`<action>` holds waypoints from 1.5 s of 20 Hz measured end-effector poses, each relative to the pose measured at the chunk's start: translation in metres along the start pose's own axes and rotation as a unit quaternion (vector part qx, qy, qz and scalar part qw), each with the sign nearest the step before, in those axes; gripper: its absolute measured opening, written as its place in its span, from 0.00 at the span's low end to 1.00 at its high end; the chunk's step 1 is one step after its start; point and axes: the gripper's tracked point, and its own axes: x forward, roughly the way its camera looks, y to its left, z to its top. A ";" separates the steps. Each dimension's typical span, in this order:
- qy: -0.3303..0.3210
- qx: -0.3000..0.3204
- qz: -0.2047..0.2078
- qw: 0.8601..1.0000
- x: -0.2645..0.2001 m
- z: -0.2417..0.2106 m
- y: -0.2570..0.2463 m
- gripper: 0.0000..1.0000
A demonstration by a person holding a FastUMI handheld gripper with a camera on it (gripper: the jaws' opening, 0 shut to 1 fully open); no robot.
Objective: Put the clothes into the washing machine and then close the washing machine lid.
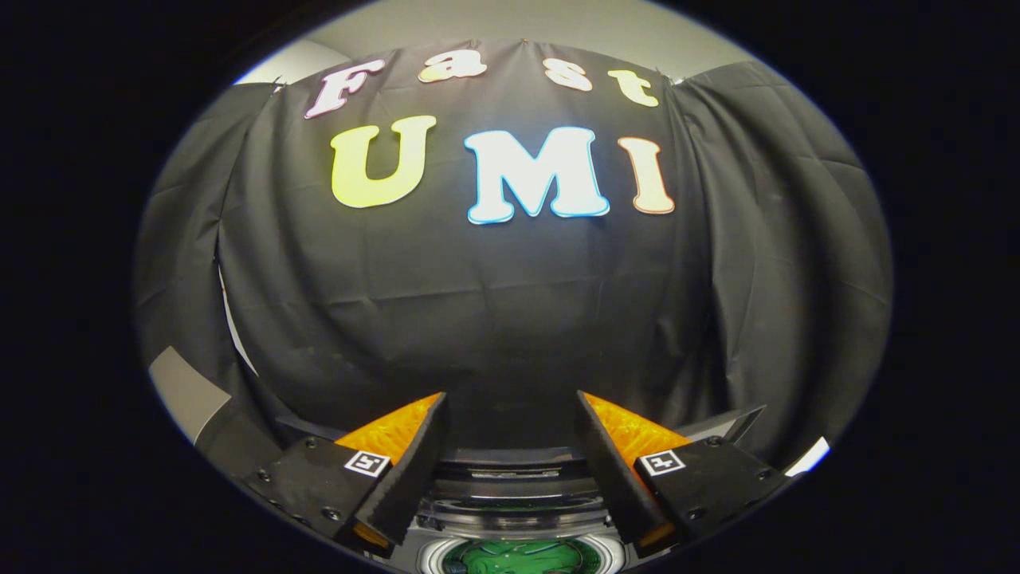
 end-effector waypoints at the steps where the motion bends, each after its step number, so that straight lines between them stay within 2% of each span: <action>1: -0.003 -0.004 0.003 1.000 -0.001 0.003 0.000 0.97; 30: -0.034 -0.006 0.017 0.999 -0.098 -0.043 0.004 0.98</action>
